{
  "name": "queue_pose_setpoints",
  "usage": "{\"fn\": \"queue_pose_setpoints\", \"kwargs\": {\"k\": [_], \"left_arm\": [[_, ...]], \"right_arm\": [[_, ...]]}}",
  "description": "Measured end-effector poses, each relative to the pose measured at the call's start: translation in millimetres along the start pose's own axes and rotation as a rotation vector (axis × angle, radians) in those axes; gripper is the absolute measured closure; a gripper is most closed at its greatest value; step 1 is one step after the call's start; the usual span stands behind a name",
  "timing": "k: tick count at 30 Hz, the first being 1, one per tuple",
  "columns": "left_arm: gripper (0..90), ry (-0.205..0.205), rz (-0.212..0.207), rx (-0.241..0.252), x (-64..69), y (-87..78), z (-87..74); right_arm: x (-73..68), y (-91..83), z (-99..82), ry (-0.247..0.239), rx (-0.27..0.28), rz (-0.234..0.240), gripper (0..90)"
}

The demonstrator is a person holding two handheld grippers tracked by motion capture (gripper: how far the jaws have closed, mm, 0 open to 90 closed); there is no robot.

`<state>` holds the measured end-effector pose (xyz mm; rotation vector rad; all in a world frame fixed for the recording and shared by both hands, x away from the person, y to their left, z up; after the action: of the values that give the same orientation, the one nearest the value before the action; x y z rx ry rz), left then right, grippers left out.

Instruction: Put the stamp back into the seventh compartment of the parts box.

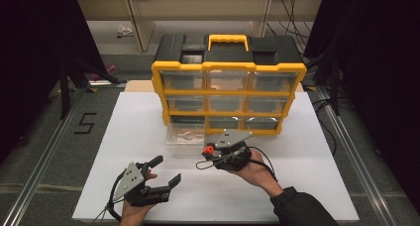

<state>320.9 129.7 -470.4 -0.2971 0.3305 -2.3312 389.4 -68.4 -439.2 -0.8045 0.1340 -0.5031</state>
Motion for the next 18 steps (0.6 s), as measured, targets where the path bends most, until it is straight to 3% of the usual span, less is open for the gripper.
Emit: {"fn": "queue_pose_setpoints", "kwargs": {"k": [18], "left_arm": [[15.5,-0.002,-0.004,0.002,0.3,0.3,0.2]], "right_arm": [[16.7,-1.8,32.7,0.051,0.059,-0.005,64.6]]}}
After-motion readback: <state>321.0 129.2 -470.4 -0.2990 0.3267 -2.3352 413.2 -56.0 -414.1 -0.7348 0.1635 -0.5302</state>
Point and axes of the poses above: each handheld gripper's, and its own axes: y roughly forward along the jaws, z roughly out of its top, x roughly to its right, the point moved 6 cm from there along y, roughly forward along the jaws, and after that the axes turned 11 degrees about -x, right-handed, at the moved point
